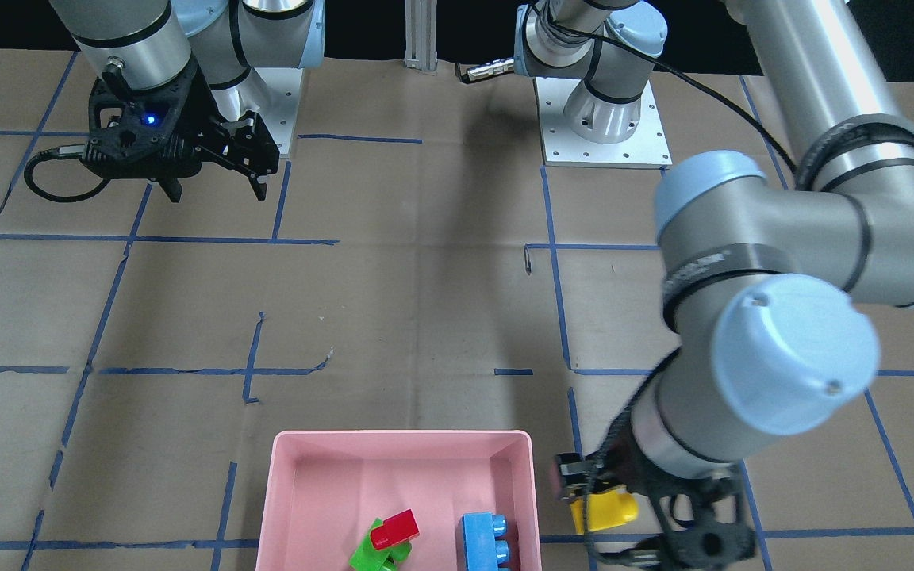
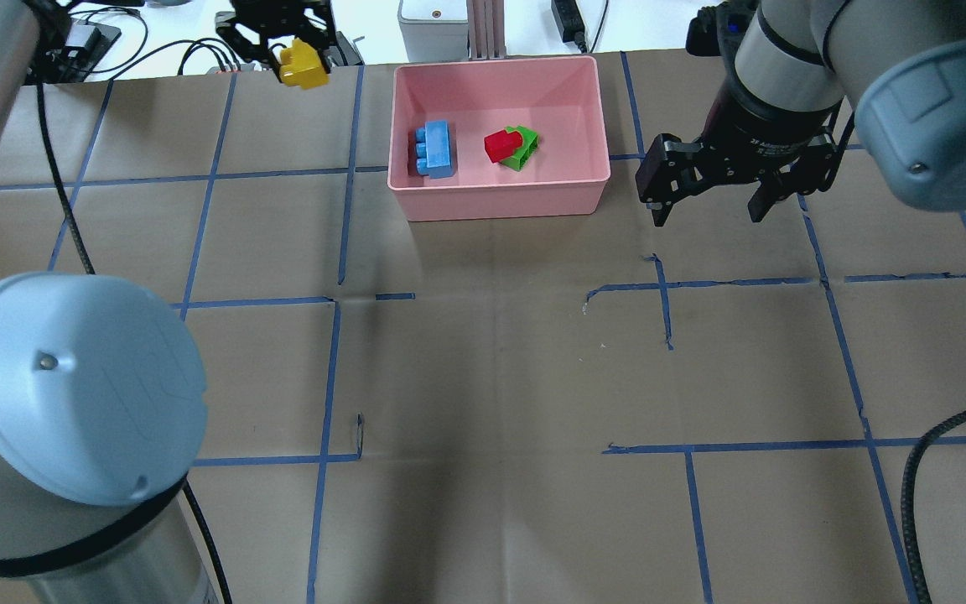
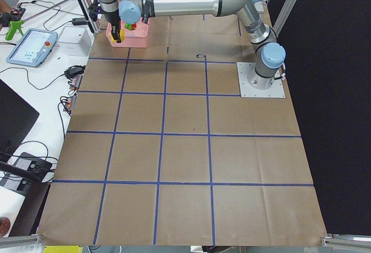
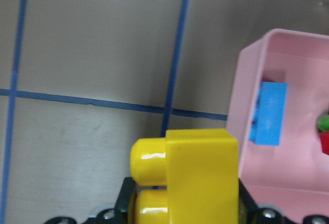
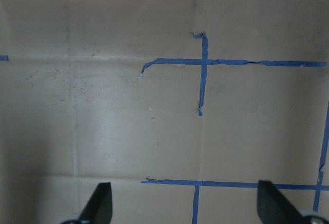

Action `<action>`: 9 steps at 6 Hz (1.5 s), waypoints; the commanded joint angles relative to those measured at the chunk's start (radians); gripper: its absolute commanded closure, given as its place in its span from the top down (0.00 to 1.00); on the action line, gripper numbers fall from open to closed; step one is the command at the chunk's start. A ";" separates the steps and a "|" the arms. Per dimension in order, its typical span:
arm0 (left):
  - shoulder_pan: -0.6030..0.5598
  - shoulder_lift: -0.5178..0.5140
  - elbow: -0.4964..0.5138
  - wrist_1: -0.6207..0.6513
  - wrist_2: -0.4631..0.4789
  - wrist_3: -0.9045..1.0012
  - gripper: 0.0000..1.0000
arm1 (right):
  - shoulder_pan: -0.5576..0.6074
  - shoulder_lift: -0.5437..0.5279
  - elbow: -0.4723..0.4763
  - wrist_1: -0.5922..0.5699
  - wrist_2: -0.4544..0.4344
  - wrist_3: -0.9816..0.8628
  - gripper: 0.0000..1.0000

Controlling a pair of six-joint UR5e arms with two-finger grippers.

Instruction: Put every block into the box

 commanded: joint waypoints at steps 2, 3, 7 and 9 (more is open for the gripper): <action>-0.090 -0.118 -0.008 0.139 0.008 -0.072 0.17 | -0.001 -0.001 0.001 0.000 -0.003 0.001 1.00; -0.095 -0.153 -0.009 0.178 0.011 -0.075 0.24 | 0.000 -0.001 0.001 -0.001 -0.004 -0.001 1.00; -0.132 -0.106 -0.021 0.251 0.083 -0.091 0.99 | 0.000 -0.001 0.003 -0.003 -0.003 -0.001 1.00; -0.074 0.062 -0.055 0.043 0.084 0.005 0.99 | -0.003 -0.001 0.003 -0.006 -0.006 -0.002 1.00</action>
